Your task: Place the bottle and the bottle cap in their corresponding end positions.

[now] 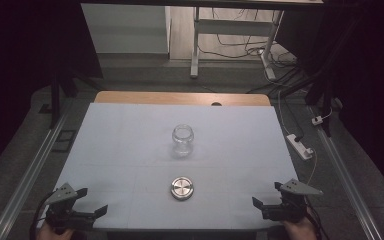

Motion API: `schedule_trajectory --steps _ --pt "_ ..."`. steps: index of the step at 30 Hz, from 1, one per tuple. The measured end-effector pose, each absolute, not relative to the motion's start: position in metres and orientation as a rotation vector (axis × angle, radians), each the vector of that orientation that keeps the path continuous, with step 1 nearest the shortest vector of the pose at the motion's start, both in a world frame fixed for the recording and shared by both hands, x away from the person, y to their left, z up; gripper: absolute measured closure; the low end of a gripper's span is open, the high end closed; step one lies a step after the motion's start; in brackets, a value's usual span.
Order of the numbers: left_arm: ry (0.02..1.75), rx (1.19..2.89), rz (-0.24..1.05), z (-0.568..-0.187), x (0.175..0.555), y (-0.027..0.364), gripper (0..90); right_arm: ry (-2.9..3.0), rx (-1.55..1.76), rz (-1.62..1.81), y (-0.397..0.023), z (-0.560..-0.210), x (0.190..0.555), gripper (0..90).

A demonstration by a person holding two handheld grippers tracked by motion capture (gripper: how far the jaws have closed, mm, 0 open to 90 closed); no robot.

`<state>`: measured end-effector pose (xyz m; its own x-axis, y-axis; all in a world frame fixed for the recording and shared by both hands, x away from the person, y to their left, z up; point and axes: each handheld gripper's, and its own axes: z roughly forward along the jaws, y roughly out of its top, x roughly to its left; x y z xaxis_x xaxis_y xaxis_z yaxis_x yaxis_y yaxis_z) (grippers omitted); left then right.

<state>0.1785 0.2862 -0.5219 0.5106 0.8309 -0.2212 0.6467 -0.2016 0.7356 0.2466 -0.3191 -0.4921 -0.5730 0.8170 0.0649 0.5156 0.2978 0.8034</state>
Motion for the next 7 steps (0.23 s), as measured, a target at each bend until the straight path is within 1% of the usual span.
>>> schedule_trajectory --steps 7 --pt "1.237 1.956 0.285 -0.5220 0.1788 0.2845 0.0 2.232 1.213 1.140 -0.3193 -0.4926 0.2446 0.0"
